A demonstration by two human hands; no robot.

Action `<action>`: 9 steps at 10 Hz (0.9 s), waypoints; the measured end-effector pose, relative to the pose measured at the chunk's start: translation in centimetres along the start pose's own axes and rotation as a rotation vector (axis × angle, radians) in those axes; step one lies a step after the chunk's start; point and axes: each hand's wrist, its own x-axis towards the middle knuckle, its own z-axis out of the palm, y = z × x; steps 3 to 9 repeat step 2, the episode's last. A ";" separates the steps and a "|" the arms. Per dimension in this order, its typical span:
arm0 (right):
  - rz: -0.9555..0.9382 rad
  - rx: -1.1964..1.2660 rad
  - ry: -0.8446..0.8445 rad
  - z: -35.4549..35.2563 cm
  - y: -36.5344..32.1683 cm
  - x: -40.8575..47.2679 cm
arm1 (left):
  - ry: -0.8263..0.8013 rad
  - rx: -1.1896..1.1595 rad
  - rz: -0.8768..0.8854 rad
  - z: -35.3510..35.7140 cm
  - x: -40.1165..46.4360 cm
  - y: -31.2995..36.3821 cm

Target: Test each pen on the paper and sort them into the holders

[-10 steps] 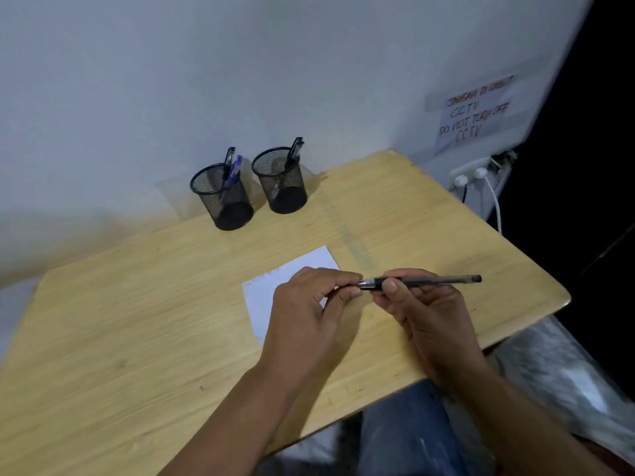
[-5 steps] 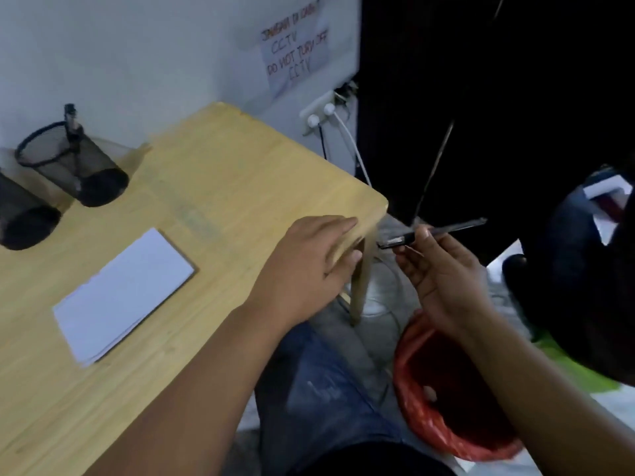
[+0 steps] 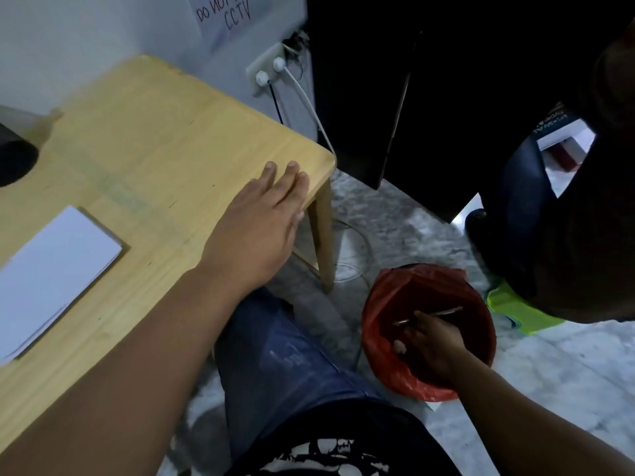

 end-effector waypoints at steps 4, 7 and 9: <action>0.040 -0.131 0.070 -1.6 1.2 1.4 | 0.033 -0.002 0.008 0.2 0.1 -0.1; 0.040 -0.131 0.070 -1.6 1.2 1.4 | 0.033 -0.002 0.008 0.2 0.1 -0.1; 0.040 -0.131 0.070 -1.6 1.2 1.4 | 0.033 -0.002 0.008 0.2 0.1 -0.1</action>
